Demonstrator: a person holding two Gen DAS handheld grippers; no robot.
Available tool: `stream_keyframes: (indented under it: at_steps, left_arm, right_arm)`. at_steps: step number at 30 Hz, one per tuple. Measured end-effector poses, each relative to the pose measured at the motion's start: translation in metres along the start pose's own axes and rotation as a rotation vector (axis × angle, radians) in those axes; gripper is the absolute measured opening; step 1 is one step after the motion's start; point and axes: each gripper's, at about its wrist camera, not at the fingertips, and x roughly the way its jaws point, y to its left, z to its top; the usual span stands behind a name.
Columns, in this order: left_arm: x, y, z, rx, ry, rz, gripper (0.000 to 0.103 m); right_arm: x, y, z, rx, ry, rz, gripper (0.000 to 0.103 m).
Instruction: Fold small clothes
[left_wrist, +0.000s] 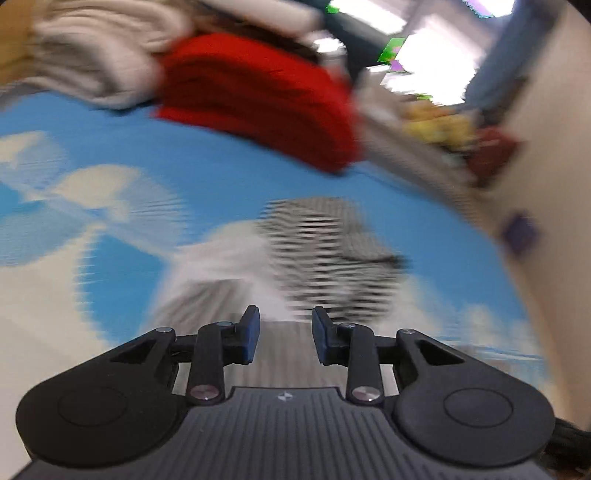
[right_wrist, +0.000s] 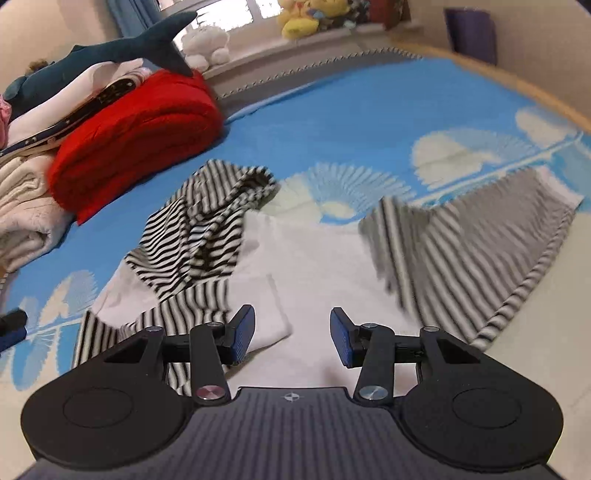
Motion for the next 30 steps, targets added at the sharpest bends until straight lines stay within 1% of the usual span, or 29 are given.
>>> stream_keyframes:
  at_steps: [1, 2, 4, 6, 9, 11, 14, 15, 16, 17, 18, 19, 20, 22, 23, 24, 25, 26, 27, 28, 29, 30]
  left_arm:
    - [0.004, 0.007, 0.003, -0.011, 0.014, 0.049, 0.034]
    - [0.006, 0.014, 0.003, -0.029, 0.03, 0.082, 0.034]
    - [0.017, 0.033, 0.009, -0.1, 0.077, 0.133, 0.034]
    - [0.014, 0.048, 0.013, -0.158, 0.089, 0.147, 0.034]
    - [0.011, 0.061, 0.02, -0.177, 0.073, 0.175, 0.034]
    - [0.009, 0.065, 0.023, -0.183, 0.059, 0.184, 0.034]
    - [0.008, 0.067, 0.027, -0.186, 0.052, 0.192, 0.034]
    - [0.009, 0.067, 0.028, -0.187, 0.054, 0.19, 0.034]
    - [0.01, 0.067, 0.029, -0.188, 0.056, 0.186, 0.034]
    - [0.012, 0.066, 0.029, -0.188, 0.058, 0.183, 0.034]
    - [0.013, 0.066, 0.03, -0.188, 0.059, 0.181, 0.034]
    - [0.013, 0.066, 0.03, -0.188, 0.061, 0.18, 0.034]
    - [0.014, 0.065, 0.03, -0.185, 0.064, 0.178, 0.034]
    - [0.016, 0.063, 0.029, -0.17, 0.07, 0.176, 0.034]
    - [0.017, 0.062, 0.028, -0.16, 0.073, 0.174, 0.034]
    - [0.018, 0.06, 0.026, -0.145, 0.079, 0.17, 0.034]
    - [0.02, 0.058, 0.025, -0.13, 0.085, 0.166, 0.034]
    - [0.021, 0.056, 0.022, -0.115, 0.094, 0.163, 0.034]
    - [0.024, 0.054, 0.02, -0.104, 0.108, 0.161, 0.034]
    - [0.027, 0.052, 0.017, -0.099, 0.123, 0.156, 0.034]
    - [0.03, 0.051, 0.014, -0.097, 0.138, 0.147, 0.034]
    - [0.034, 0.05, 0.011, -0.099, 0.16, 0.134, 0.034]
  right_arm:
    - [0.006, 0.002, -0.001, 0.006, 0.018, -0.001, 0.046]
    - [0.015, 0.003, -0.003, 0.03, 0.041, 0.012, 0.046]
    - [0.031, 0.004, -0.005, 0.081, 0.078, 0.048, 0.046]
    - [0.051, 0.005, -0.009, 0.14, 0.122, 0.058, 0.046]
    - [0.078, 0.006, -0.016, 0.26, 0.18, 0.08, 0.046]
    - [0.092, 0.005, -0.021, 0.327, 0.199, 0.091, 0.046]
    - [0.109, 0.003, -0.027, 0.404, 0.215, 0.067, 0.046]
    - [0.113, 0.001, -0.029, 0.425, 0.216, 0.071, 0.044]
    - [0.117, 0.0, -0.029, 0.438, 0.211, 0.08, 0.034]
    - [0.119, 0.0, -0.029, 0.448, 0.2, 0.092, 0.027]
    - [0.119, -0.001, -0.028, 0.453, 0.185, 0.103, 0.01]
    - [0.116, -0.002, -0.027, 0.455, 0.161, 0.109, 0.005]
    - [0.109, -0.003, -0.024, 0.461, 0.126, 0.106, 0.004]
    - [0.078, -0.001, -0.016, 0.482, 0.013, 0.077, 0.002]
    - [0.06, 0.003, -0.011, 0.465, -0.059, 0.067, 0.002]
    - [0.045, 0.007, -0.009, 0.437, -0.112, 0.047, 0.002]
    - [0.035, 0.009, -0.009, 0.424, -0.136, 0.017, 0.002]
    - [0.032, 0.006, -0.011, 0.424, -0.125, -0.029, 0.002]
    - [0.034, 0.0, -0.015, 0.428, -0.093, -0.088, 0.002]
    - [0.041, -0.008, -0.02, 0.434, -0.038, -0.174, 0.003]
    - [0.047, -0.014, -0.024, 0.444, 0.006, -0.242, 0.003]
    - [0.049, -0.021, -0.028, 0.465, 0.025, -0.29, 0.004]
